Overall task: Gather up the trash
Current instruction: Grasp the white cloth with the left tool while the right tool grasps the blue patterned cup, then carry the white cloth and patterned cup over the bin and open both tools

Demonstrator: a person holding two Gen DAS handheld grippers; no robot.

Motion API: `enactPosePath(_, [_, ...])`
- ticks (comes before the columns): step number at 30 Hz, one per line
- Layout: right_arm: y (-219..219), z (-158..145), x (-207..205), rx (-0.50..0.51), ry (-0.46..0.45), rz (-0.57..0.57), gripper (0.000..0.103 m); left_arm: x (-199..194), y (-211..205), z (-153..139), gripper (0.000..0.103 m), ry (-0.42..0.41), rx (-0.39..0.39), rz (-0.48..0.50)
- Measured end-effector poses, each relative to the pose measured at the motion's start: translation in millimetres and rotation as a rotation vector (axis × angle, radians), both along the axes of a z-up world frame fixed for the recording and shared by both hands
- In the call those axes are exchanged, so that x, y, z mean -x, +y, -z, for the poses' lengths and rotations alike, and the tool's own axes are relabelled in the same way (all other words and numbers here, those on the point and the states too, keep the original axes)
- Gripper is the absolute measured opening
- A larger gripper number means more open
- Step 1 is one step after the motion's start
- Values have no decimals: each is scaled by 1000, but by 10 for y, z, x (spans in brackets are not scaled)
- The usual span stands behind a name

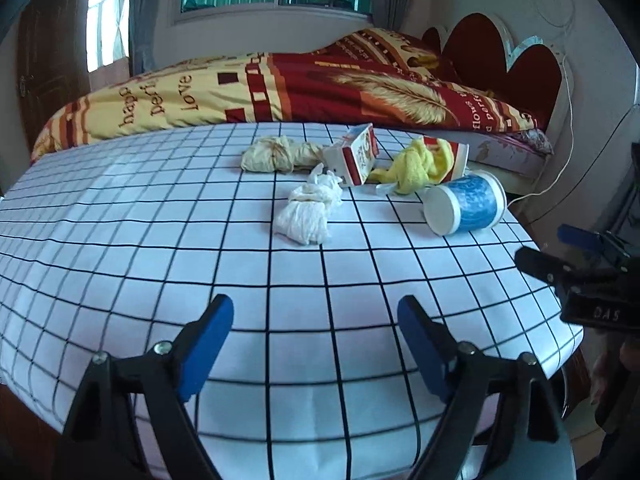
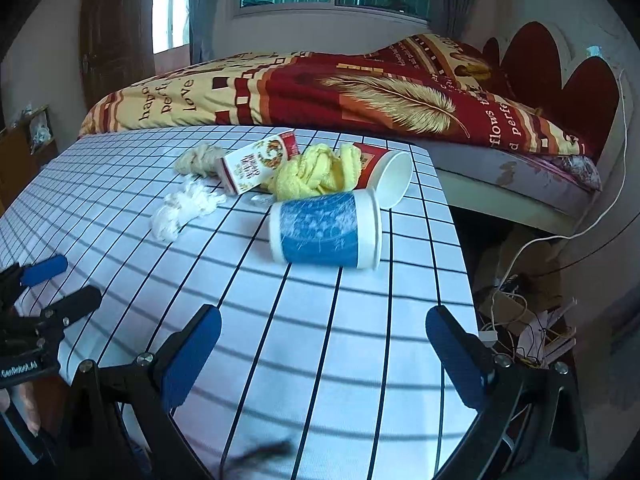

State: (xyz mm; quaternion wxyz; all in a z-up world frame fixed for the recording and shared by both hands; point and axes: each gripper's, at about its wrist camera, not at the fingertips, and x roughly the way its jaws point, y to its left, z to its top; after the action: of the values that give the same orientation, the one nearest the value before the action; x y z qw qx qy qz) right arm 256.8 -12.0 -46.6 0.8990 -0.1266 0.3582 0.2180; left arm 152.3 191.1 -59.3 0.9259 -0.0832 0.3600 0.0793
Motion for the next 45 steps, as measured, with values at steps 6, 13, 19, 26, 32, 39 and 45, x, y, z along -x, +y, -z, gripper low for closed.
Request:
enactPosePath(6, [138,102,-352,-13,21,-7,103,-328,95,77,84,15,-4,9])
enactPosePath(13, [379,207,-681,-14,25,-28,103,-726,197,169,82,34,0,11])
enactPosePath(19, [426,288,-821,-9,32,-24,103,-921,198,214,76,62,-7,19])
enactPosePath(26, [376,333,-876,-31,54,-13,88,-1037,192,235,62,96,21,40])
enactPosePath(32, [351,298,-810,-29,46,-12,87,-1018,177,205,27,92,11,46])
enactPosePath(39, [248,171,-633,-43,18,-11,87,-819,38,25,26,52,-21,58])
enactPosePath(45, [101,8,-404,-46,-11,-4,87,-603,-117,-144,26,23,-35,76])
